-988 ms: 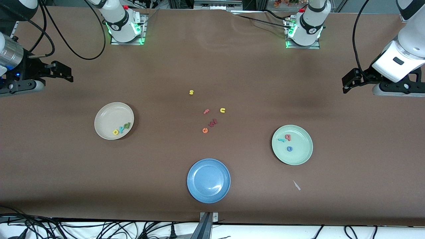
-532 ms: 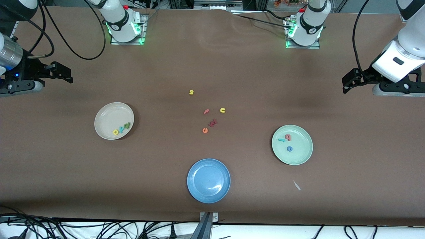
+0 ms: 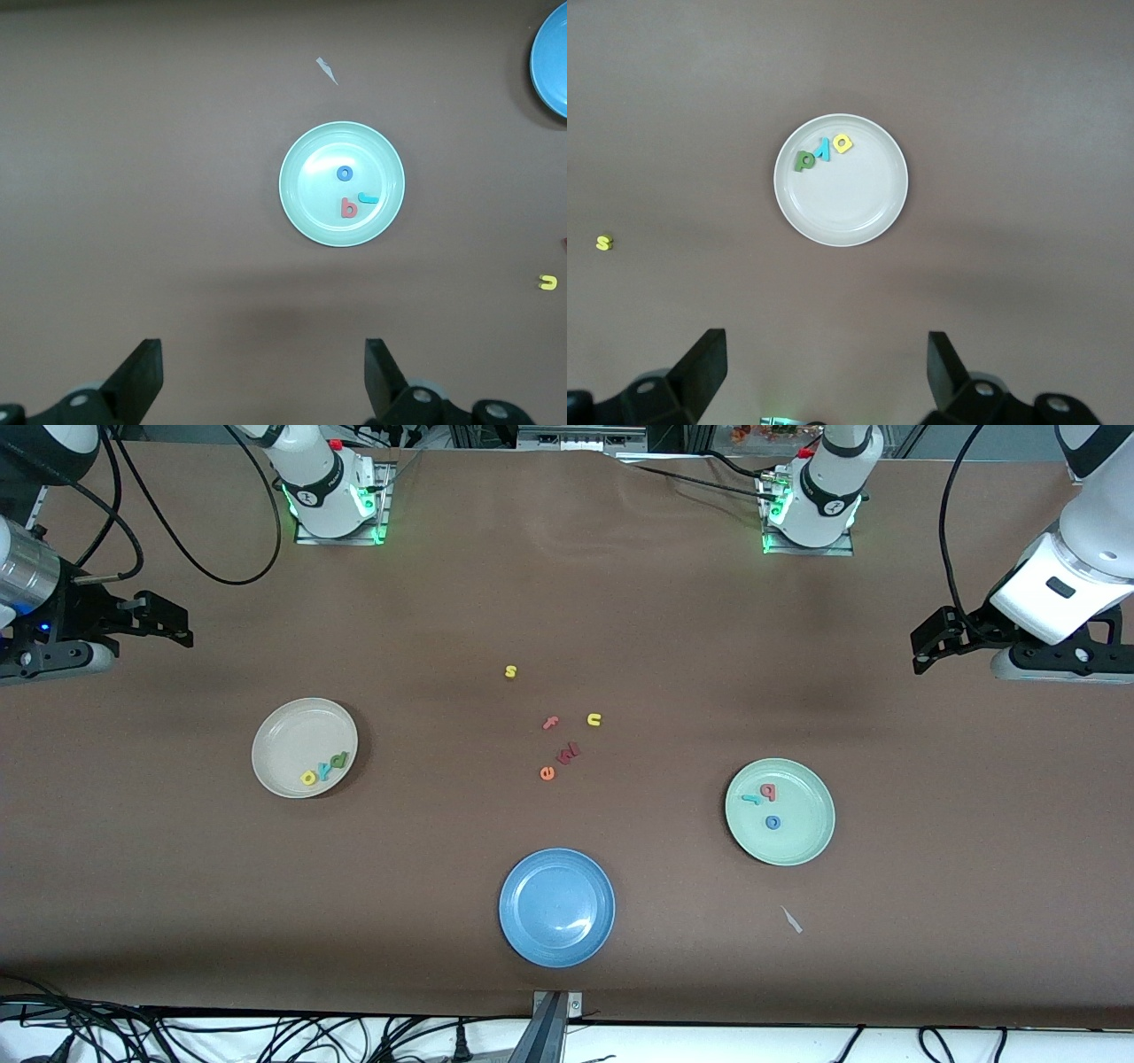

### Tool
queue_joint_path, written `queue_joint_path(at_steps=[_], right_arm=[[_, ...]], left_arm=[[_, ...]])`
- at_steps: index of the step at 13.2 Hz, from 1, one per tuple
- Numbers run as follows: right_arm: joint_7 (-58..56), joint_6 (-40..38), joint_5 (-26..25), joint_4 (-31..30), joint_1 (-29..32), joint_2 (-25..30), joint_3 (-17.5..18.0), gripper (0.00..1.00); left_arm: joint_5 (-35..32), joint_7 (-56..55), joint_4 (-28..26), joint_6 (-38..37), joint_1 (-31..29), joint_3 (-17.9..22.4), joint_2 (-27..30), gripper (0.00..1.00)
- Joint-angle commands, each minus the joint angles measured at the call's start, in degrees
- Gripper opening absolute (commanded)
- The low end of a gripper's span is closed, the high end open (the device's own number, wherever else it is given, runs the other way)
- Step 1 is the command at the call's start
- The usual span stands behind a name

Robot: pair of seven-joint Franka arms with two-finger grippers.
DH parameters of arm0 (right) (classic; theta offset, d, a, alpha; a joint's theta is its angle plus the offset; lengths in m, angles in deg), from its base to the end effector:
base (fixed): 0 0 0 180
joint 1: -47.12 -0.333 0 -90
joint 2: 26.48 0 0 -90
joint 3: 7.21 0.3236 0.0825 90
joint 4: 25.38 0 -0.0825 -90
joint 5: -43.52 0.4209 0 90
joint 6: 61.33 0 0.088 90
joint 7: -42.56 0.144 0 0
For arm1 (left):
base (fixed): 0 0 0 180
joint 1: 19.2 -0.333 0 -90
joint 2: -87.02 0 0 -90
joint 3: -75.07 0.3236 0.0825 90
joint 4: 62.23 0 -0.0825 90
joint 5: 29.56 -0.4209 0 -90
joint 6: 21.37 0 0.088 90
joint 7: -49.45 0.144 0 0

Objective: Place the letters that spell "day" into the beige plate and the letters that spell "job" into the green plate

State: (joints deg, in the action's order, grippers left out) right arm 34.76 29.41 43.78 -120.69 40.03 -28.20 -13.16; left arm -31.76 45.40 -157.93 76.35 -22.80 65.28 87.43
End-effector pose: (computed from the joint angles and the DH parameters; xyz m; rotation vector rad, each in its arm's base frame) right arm 0.5915 0.0131 0.5317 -3.1197 -0.2432 0.1713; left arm 0.5980 -0.0601 0.5604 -3.1047 0.0648 -0.0709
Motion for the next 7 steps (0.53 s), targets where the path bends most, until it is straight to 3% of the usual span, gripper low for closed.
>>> queue_joint_path(at_steps=[1,7], right_arm=[[0.7,-0.3,0.0,0.1,0.2,-0.2,0.1,1.00],[0.7,-0.6,0.0,0.1,0.3,-0.2,0.0,1.00]], left_arm=[[1.5,0.3,1.0,-1.2,0.2,0.1,0.1,1.00],[1.5,0.3,1.0,-1.2,0.1,0.1,0.1,1.00]])
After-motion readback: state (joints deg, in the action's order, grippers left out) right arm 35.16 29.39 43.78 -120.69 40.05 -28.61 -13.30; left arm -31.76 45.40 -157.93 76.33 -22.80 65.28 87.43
